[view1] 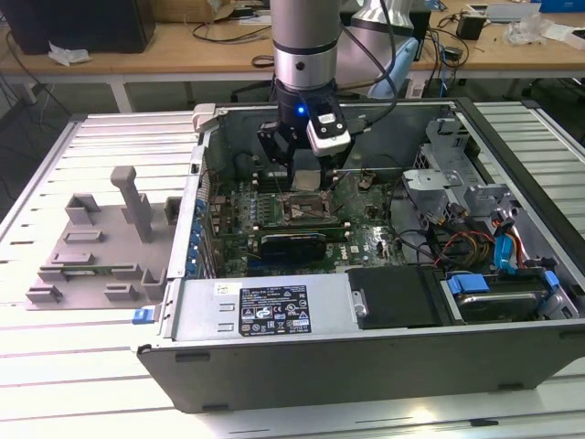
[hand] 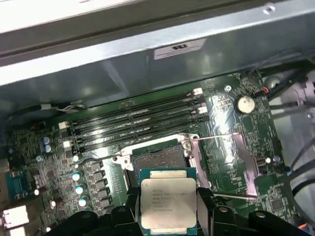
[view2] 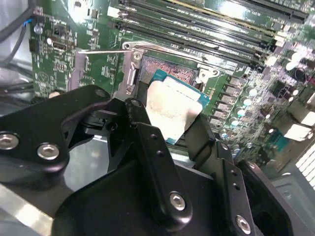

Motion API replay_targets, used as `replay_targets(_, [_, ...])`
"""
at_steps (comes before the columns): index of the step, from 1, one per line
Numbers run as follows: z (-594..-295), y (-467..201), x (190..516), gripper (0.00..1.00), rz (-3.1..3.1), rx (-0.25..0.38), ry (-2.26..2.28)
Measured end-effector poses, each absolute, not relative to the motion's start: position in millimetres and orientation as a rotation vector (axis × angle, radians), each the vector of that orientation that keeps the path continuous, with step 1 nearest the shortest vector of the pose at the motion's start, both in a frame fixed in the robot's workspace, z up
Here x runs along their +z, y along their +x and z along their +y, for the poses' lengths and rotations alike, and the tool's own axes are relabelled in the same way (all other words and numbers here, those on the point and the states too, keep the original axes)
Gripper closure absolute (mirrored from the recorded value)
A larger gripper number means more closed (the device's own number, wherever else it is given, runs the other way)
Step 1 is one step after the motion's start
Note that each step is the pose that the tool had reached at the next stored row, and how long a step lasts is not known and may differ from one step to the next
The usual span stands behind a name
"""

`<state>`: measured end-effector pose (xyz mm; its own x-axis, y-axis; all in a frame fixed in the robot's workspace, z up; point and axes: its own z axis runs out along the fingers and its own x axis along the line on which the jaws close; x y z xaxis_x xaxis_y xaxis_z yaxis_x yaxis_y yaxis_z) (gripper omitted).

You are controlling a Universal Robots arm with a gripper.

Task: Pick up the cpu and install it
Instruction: 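Place the cpu into insertion slot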

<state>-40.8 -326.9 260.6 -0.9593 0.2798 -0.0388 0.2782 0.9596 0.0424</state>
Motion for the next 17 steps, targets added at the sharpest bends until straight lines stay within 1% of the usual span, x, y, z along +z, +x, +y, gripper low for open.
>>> replay_targets(17, [-326.9, -40.8, 260.4, 0.46, 2.912, 0.042, 1.034])
